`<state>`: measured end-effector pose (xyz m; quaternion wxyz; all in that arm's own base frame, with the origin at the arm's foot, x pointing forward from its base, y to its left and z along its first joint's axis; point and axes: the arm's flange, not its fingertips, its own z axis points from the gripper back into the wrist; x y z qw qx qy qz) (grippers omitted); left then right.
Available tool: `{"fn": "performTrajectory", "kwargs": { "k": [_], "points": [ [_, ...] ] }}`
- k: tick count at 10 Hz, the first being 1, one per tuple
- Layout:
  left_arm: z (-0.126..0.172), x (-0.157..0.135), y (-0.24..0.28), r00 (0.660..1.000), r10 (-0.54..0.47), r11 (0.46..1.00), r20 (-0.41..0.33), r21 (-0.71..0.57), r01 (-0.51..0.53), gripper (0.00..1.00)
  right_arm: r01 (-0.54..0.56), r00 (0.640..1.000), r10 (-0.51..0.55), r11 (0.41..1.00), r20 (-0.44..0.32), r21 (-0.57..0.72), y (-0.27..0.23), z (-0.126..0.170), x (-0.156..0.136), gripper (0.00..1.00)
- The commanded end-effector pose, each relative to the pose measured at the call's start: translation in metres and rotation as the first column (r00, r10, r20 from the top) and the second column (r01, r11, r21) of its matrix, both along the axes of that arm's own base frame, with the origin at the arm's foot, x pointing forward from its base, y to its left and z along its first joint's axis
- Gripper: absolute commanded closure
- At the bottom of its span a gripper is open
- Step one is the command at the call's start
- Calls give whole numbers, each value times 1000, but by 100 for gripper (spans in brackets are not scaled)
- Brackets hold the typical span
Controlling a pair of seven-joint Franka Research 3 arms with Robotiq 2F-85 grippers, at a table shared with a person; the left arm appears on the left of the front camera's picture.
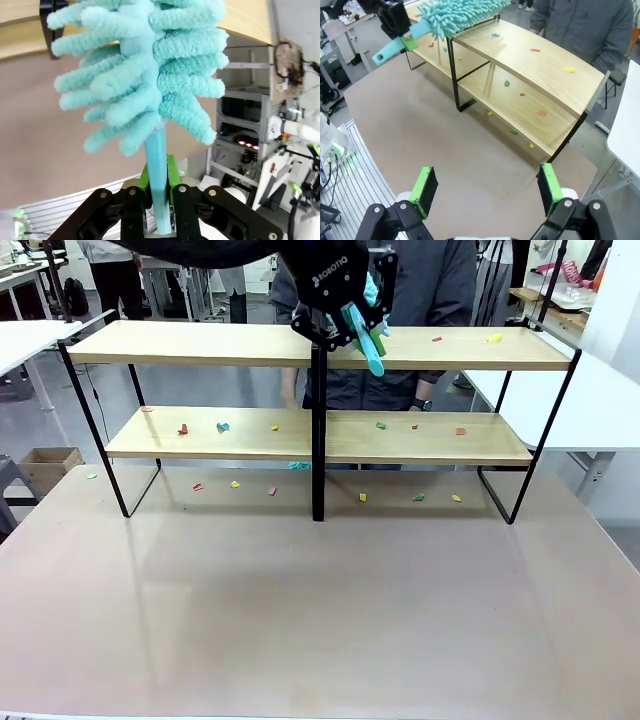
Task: Clean the shelves.
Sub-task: Clean a randomly selected level of the Shelf with the Duster.
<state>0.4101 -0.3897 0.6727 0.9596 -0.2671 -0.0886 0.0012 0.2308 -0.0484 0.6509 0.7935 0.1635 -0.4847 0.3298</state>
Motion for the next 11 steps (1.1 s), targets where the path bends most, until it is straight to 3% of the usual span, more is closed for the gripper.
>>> {"fn": "performTrajectory", "kwargs": {
  "k": [1,4,5,7,8,11],
  "points": [
    [12,31,-21,998,31,996,-54,83,-27,100,-1,1000,1,1000,1,0,0,1,0,0],
    [2,54,-38,993,-89,986,-81,137,99,100,-1,1000,1,1000,1,0,0,1,0,0],
    [-2,57,-43,982,-129,976,-140,156,150,100,-1,1000,1,1000,1,0,0,1,0,0],
    [-5,62,-68,948,-269,943,-173,151,295,100,-1,1000,1,1000,1,0,0,1,0,0],
    [-5,62,-70,946,-276,942,-168,149,301,100,-1,1000,1,1000,1,0,0,1,0,0],
    [1,58,-106,855,-471,855,-217,126,503,100,-1,1000,1,1000,1,0,0,1,0,0]
  ]
}}
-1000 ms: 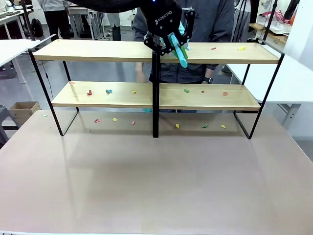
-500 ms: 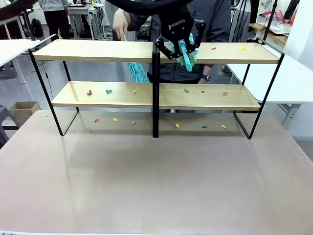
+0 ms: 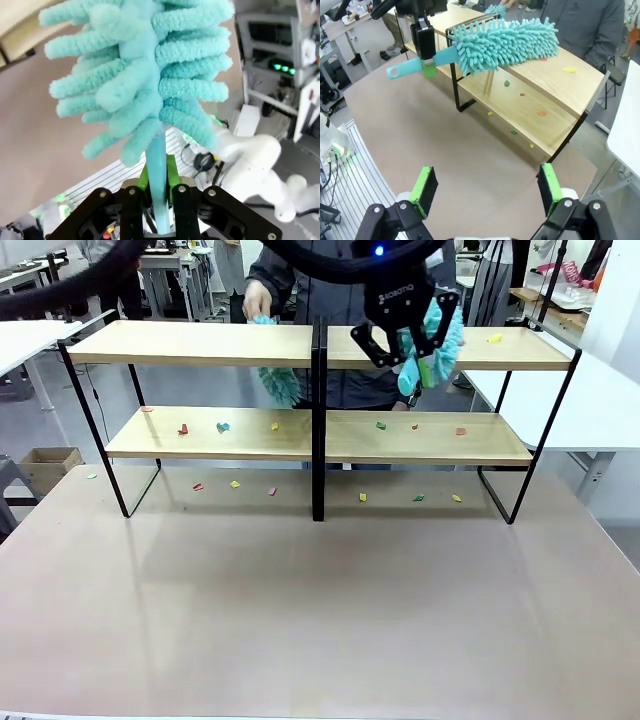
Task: Clean the shelves.
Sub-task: Clean a randomly selected level of the Shelf with the Duster.
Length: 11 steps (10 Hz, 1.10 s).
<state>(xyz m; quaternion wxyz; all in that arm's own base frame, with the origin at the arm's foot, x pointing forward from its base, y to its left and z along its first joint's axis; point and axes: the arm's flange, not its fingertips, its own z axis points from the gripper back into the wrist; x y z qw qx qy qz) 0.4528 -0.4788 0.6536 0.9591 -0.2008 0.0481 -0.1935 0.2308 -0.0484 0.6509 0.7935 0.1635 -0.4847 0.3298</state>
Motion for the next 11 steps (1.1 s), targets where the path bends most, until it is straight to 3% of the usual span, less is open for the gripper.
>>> {"fn": "performTrajectory", "kwargs": {
  "k": [1,3,5,8,11],
  "points": [
    [21,13,-29,988,-147,989,-40,24,148,100,-1,1000,1,1000,1,0,0,1,0,0],
    [24,6,-48,950,-309,951,-51,-2,309,100,-1,1000,1,1000,1,0,0,1,0,0],
    [26,-8,-42,847,-514,852,-137,27,522,100,-1,1000,1,1000,1,0,0,1,0,0],
    [32,-21,9,783,-598,789,-170,48,613,100,-1,1000,1,1000,1,0,0,1,0,0],
    [34,-34,33,760,-638,768,-125,-27,640,100,-1,1000,1,1000,1,0,0,1,0,0]
  ]
}}
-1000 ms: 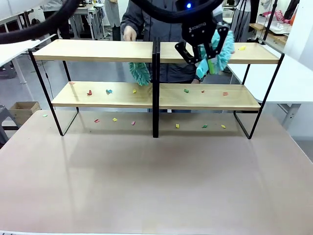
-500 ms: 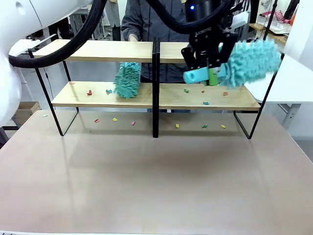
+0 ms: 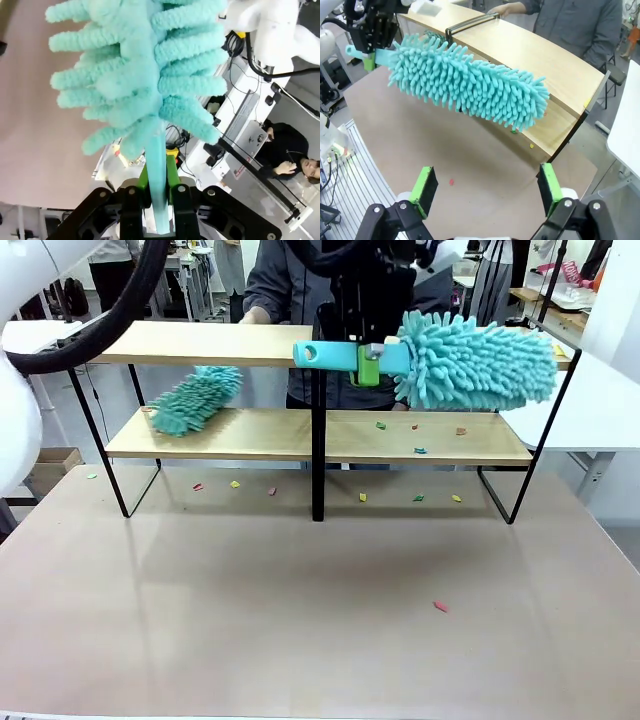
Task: Clean the shelves.
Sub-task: Clean a randomly selected level of the Shelf with the Duster.
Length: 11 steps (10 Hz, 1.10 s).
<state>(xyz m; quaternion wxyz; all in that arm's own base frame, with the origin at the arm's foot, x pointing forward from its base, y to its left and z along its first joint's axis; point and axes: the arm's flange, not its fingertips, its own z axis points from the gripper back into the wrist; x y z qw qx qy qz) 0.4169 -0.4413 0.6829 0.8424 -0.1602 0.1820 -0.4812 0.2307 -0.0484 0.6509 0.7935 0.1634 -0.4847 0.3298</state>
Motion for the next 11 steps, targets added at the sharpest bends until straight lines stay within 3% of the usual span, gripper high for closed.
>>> {"fn": "performTrajectory", "kwargs": {
  "k": [1,3,6,8,11],
  "points": [
    [3,-3,5,999,-38,997,-2,-60,38,100,-1,1000,1,1000,1,0,0,1,0,0],
    [1,-34,54,996,-87,984,23,-155,89,100,-1,1000,1,1000,1,0,0,1,0,0],
    [-20,-113,174,994,-76,939,79,-330,98,100,-1,1000,1,1000,1,0,0,1,0,0],
    [-47,-154,238,991,67,901,117,-434,-9,100,-1,1000,1,1000,1,0,0,1,0,0],
    [-96,-190,307,971,212,817,115,-566,-111,100,-1,1000,1,1000,1,0,0,1,0,0]
  ]
}}
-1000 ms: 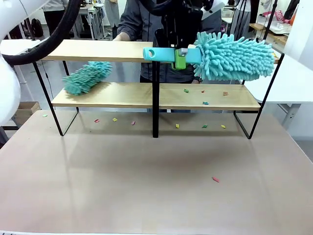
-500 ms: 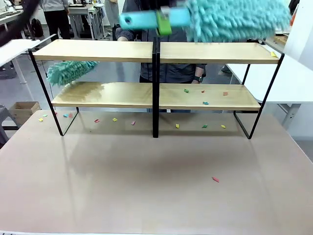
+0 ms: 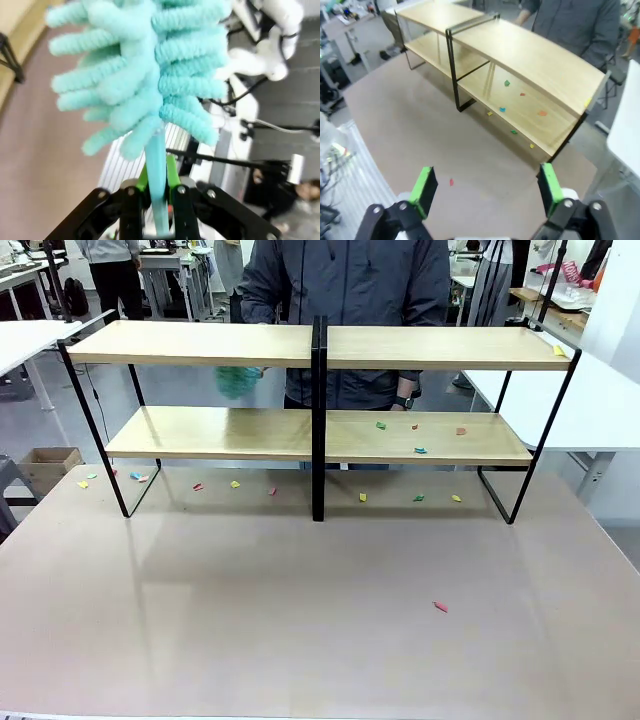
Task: Clean the shelves.
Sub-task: Clean a randomly selected level of the Shelf with the Duster.
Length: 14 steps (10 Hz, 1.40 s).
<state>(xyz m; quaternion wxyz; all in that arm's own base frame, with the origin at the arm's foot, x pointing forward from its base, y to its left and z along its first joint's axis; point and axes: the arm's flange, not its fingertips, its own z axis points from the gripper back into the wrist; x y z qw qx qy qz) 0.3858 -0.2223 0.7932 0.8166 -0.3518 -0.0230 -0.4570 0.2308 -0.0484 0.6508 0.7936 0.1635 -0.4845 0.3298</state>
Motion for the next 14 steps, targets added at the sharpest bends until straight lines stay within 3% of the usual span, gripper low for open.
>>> {"fn": "performTrajectory", "kwargs": {
  "k": [1,2,4,5,13,14],
  "points": [
    [-222,-168,105,997,78,991,19,-109,-75,100,-1,1000,1,1000,1,0,0,1,0,0],
    [-238,-172,116,980,197,972,-10,-130,-196,100,-1,1000,1,1000,1,0,0,1,0,0],
    [-269,-178,137,960,266,955,-87,-112,-275,100,-1,1000,1,1000,1,0,0,1,0,0],
    [-72,-52,90,984,171,981,-48,-89,-175,100,-1,1000,1,1000,1,0,0,1,0,0],
    [-72,-52,90,984,171,981,-48,-89,-175,100,-1,1000,1,1000,1,0,0,1,0,0],
    [-73,-47,87,985,168,981,-44,-96,-171,88,-1,1000,1,1000,1,0,0,1,0,0]
  ]
}}
